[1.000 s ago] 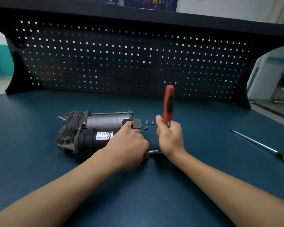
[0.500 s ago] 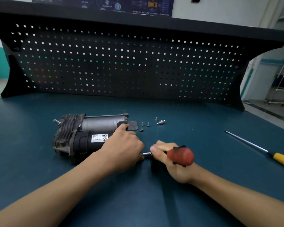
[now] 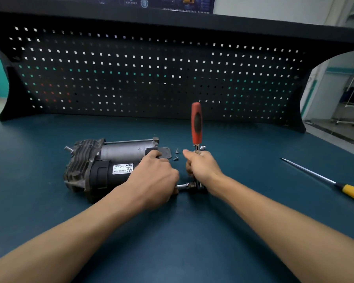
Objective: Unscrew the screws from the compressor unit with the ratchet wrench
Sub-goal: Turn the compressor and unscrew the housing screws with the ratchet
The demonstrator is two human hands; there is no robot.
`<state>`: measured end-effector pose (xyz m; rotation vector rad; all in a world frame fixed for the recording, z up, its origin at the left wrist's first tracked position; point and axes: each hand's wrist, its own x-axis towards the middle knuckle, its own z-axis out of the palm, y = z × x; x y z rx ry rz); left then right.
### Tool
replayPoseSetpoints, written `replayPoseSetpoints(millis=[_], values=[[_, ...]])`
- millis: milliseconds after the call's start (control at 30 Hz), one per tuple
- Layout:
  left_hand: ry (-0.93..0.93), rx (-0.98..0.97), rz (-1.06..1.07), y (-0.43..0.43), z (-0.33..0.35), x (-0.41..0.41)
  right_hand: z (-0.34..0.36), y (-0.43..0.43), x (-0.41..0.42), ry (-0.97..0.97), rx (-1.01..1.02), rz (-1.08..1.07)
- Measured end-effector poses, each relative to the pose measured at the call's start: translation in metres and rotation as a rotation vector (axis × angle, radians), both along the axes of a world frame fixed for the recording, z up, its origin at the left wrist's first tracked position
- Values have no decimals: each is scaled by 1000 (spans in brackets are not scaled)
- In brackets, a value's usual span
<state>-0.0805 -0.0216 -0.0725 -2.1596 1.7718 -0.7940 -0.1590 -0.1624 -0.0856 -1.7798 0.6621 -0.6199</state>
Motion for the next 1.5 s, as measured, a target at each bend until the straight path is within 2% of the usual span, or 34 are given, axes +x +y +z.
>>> replayPoseSetpoints(millis=[100,267,433,533,633,833,933,1200,1367,1500], values=[[13,6,-8,0,1,-1,0,-6,6,131,-146,-71],[27,0,-22,1,3,-1,1,-10,18,274,-218,-127],[20,1,-3,0,3,-2,4,-9,24,592,-405,-225],[12,11,-2,1,1,-2,3,-7,26,632,-423,-229],[7,12,-18,2,1,-1,-3,-8,25,516,-373,-231],[-11,13,-49,2,-2,-2,-17,-2,2,-121,-389,-133],[-19,13,-58,2,-1,-2,-19,7,-13,-305,-394,-2],[0,12,-98,3,0,1,-10,7,-42,-167,-480,344],[7,5,-122,4,2,1,-20,7,-62,-79,-683,392],[-22,-1,-113,4,1,1,-23,7,-63,-38,-619,339]])
